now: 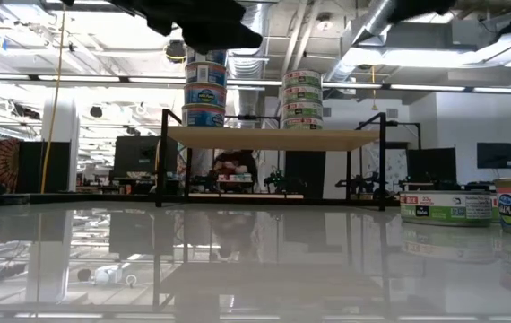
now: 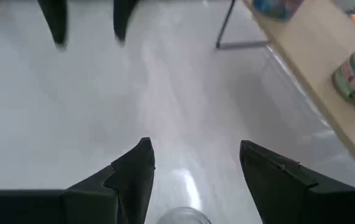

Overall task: Stack canned seafood by type on shelf
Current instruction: Stack the green tuna can on top of the other green tuna cans on the shelf

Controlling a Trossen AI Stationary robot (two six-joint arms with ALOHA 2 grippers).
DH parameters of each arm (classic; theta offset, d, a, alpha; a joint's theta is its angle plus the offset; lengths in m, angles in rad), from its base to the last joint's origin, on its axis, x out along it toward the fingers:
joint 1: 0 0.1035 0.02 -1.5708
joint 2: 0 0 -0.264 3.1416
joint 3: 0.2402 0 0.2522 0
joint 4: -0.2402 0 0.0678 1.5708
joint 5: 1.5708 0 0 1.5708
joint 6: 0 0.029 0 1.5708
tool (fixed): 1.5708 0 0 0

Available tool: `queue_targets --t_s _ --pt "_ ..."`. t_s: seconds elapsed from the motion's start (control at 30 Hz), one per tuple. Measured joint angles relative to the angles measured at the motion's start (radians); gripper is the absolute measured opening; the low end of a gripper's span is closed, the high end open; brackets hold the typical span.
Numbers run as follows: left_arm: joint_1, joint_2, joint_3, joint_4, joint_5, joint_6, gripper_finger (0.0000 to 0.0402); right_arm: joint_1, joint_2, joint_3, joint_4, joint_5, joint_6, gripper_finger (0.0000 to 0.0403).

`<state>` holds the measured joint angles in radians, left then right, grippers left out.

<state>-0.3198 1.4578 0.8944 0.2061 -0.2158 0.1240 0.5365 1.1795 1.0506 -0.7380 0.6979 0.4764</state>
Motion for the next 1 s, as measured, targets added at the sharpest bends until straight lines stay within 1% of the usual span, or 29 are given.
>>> queue_targets --t_s 0.1,0.2,0.33,0.47,0.53,0.6,0.7,0.8,0.87,0.93,1.0 --pt "-0.007 0.0 0.0 0.0 -0.002 0.012 0.0288 0.04 0.043 -0.063 0.047 0.051 0.034 0.026" --pt "0.008 0.0 0.0 0.001 -0.01 0.018 0.0288 0.048 0.039 -0.147 0.093 0.057 0.092 0.026" --pt "0.069 0.023 0.0 0.045 -0.028 -0.026 0.0288 0.051 -0.043 -0.251 0.096 0.063 0.191 0.026" --pt "0.142 0.088 0.001 0.102 0.029 -0.098 0.0288 0.075 -0.137 -0.347 0.154 0.064 0.207 0.026" --pt "0.164 0.133 0.0 0.136 0.037 -0.118 0.0288 0.087 -0.167 -0.382 0.168 0.063 0.228 0.026" --pt "0.178 0.169 0.0 0.173 0.038 -0.126 0.0288 0.092 -0.176 -0.402 0.167 0.04 0.254 0.026" --pt "0.187 0.202 0.004 0.226 0.036 -0.136 0.0288 0.09 -0.148 -0.419 0.164 -0.005 0.26 0.026" --pt "0.188 0.241 0.042 0.203 0.034 -0.138 0.0288 0.083 -0.086 -0.415 0.132 -0.036 0.266 0.026" --pt "0.188 0.268 0.074 0.183 0.033 -0.123 0.0288 0.053 -0.044 -0.399 0.085 -0.064 0.281 0.026" --pt "0.188 0.288 0.11 0.165 0.033 -0.108 0.0288 0.009 -0.003 -0.385 0.05 -0.113 0.284 0.026" --pt "0.188 0.296 0.137 0.141 0.025 -0.102 0.0288 -0.03 0.038 -0.378 0.04 -0.155 0.262 0.026"
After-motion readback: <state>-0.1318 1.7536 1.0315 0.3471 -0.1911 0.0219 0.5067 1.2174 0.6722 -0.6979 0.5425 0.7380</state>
